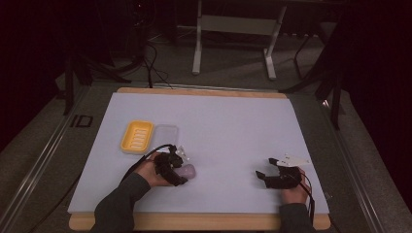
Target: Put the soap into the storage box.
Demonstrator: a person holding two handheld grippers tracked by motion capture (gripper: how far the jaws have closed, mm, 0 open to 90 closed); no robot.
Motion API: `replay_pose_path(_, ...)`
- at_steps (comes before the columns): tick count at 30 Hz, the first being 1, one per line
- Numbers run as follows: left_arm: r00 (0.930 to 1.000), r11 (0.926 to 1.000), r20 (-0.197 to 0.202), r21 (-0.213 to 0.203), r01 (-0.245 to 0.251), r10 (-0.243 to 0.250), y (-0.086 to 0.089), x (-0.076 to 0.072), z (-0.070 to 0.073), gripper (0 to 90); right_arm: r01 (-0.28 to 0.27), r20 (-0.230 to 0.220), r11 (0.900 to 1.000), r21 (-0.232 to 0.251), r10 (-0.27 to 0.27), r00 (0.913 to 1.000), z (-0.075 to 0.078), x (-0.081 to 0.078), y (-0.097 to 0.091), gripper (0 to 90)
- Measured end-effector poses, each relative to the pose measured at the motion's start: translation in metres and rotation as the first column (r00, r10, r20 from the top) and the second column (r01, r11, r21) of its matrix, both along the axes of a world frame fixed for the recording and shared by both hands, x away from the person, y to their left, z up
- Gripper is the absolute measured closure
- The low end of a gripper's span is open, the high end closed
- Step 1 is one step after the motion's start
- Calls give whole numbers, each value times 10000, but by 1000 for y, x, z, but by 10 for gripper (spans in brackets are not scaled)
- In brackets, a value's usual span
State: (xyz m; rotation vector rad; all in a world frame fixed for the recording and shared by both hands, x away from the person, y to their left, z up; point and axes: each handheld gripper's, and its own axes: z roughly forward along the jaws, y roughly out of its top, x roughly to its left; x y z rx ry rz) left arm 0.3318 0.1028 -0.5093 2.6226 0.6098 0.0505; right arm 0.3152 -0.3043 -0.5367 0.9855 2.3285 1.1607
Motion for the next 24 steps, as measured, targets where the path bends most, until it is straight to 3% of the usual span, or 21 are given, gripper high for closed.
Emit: replay_pose_path(24, 9991, 9984, 410, 563, 79, -103, -5, -4, -1, 384, -22, -11, 10000, -81, 22, 10000, 0, 0, 1, 211)
